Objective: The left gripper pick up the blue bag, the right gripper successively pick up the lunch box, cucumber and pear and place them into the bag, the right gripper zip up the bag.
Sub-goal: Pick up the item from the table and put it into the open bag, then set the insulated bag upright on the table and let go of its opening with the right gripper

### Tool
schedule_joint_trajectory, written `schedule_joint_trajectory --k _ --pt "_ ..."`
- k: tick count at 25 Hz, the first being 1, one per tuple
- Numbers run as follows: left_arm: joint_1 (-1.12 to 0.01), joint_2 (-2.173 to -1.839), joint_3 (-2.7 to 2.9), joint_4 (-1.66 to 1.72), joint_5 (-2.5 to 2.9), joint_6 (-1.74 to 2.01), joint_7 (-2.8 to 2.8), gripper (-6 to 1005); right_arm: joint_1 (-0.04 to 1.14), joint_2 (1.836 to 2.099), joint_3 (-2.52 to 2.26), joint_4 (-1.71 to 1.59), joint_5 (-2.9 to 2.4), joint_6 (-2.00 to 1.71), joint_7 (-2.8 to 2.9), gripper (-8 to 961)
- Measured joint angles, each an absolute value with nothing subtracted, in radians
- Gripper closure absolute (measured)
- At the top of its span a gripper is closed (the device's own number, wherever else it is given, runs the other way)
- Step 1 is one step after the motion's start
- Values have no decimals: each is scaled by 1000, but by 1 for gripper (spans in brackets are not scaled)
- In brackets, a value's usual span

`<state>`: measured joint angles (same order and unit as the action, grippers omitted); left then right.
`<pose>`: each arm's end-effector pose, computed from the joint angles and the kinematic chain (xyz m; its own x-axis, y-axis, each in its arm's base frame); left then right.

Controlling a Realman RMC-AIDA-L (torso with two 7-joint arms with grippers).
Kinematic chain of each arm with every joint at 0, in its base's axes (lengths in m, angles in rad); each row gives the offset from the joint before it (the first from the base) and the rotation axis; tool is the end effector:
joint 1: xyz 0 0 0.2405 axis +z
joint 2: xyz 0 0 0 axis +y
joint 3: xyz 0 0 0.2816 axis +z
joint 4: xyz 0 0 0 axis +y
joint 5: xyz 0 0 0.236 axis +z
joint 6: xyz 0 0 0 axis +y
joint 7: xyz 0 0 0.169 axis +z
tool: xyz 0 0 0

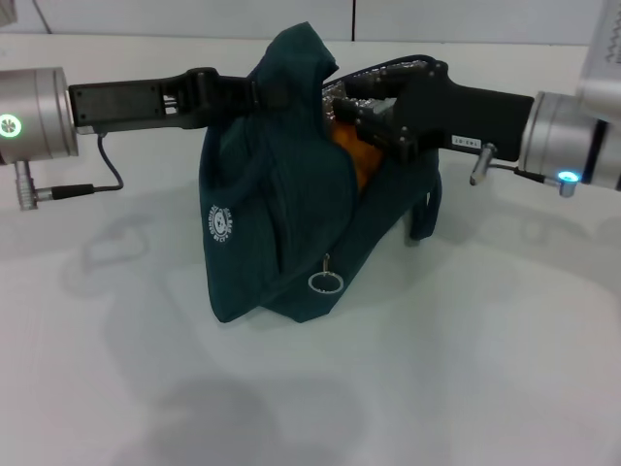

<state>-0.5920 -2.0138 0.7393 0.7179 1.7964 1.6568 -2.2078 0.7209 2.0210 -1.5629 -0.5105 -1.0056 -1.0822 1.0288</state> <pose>-0.2345 0.3991 0.0161 0.3057 0.7875 0.5351 0.7798 -0.5296 0.3339 0.1611 0.4408 -0.0966 0.8093 0.0192 -0.5870 -0.2088 -0.9248 -0.3181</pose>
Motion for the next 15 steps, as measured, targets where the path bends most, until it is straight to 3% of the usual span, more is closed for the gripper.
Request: schedule_joint_trajectory --k 3,12,15 --pt "-591 -2014 739 718 1795 1656 -2207 957 669 2020 -1561 -559 -1003 -1107 1034 749" --pt "-584 -2014 739 718 1795 1654 -2202 957 490 2020 -1399 -634 -976 -1289 958 287" --pt "-574 -2013 739 718 1794 1652 -2197 957 427 2017 -1299 -594 -968 -1350 926 274"
